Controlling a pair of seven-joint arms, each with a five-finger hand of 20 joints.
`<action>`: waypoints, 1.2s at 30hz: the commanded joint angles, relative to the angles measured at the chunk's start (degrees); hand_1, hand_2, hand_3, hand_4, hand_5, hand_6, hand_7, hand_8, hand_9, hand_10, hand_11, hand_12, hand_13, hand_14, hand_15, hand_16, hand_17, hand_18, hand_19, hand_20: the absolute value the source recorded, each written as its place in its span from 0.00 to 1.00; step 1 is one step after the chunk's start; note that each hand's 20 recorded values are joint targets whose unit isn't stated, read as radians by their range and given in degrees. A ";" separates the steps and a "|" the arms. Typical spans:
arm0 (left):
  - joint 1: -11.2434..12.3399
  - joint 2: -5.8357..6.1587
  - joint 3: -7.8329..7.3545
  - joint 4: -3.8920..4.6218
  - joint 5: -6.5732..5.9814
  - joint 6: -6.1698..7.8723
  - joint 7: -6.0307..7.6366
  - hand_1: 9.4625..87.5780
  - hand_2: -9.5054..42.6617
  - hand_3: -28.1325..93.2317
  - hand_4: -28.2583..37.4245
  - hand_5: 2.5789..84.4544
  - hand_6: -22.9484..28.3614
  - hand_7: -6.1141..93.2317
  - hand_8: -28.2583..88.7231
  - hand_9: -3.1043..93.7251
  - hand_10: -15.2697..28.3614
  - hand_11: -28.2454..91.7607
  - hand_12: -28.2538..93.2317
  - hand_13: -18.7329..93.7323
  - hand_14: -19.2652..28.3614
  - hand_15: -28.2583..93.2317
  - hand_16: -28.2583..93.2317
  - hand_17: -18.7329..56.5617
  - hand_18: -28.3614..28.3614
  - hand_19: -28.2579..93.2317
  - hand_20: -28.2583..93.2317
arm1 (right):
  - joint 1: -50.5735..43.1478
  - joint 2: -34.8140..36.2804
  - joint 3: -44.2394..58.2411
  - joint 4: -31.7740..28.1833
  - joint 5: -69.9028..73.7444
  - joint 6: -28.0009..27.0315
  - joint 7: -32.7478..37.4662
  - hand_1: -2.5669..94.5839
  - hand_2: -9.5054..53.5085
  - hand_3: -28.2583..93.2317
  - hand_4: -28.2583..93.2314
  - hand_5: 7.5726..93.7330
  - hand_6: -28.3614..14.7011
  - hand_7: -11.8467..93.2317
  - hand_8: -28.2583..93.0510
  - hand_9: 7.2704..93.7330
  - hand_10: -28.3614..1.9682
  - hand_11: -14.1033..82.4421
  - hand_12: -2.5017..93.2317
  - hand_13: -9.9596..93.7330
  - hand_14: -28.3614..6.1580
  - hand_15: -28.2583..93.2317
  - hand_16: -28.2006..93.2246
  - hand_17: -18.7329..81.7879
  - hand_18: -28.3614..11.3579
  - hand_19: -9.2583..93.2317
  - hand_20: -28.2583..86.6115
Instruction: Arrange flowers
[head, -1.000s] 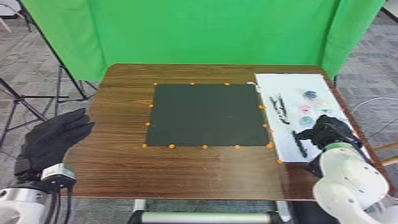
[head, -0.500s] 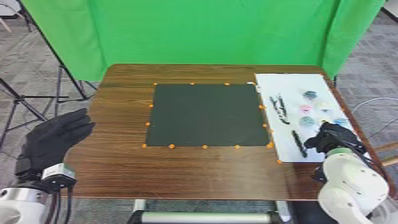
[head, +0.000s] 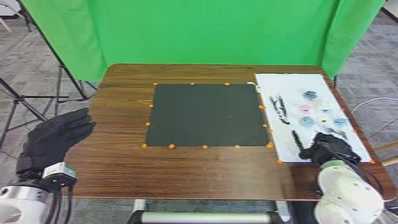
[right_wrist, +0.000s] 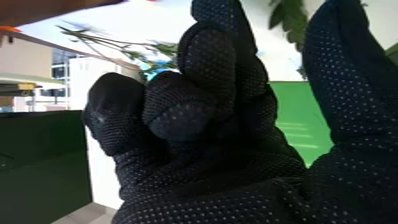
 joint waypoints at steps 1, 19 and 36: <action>0.33 -0.34 -0.24 -0.13 0.08 -0.64 -0.13 0.23 0.27 0.90 0.16 0.56 0.71 0.24 0.16 0.44 0.85 0.50 0.31 0.39 0.99 0.72 0.13 0.12 0.92 0.71 0.32 | 8.63 -0.81 -7.03 4.49 -1.51 -2.20 2.42 0.35 0.09 0.83 0.06 0.73 0.44 0.51 0.16 0.76 0.33 0.79 0.34 0.83 0.45 0.87 0.46 0.80 0.29 1.00 0.62; -0.68 -0.76 0.07 -0.03 0.78 -1.16 -1.31 0.23 0.27 0.90 0.16 0.56 0.71 0.24 0.16 0.44 0.85 0.50 0.31 0.39 0.99 0.72 0.13 0.12 0.92 0.71 0.32 | 10.60 -0.67 -8.89 5.12 -2.89 -2.31 2.74 0.34 0.10 0.82 0.06 0.72 0.41 0.47 0.16 0.73 0.27 0.77 0.33 0.81 0.42 0.86 0.45 0.79 0.30 1.00 0.60; -0.57 -0.84 -0.27 -0.07 0.76 -1.28 -1.38 0.22 0.27 0.90 0.16 0.55 0.71 0.24 0.16 0.44 0.85 0.51 0.31 0.39 1.00 0.72 0.13 0.12 0.92 0.71 0.32 | 8.60 -0.73 -8.28 5.88 -2.39 -3.96 3.30 0.35 0.09 0.83 0.06 0.72 0.41 0.47 0.17 0.73 0.27 0.77 0.32 0.81 0.42 0.86 0.44 0.79 0.30 1.00 0.60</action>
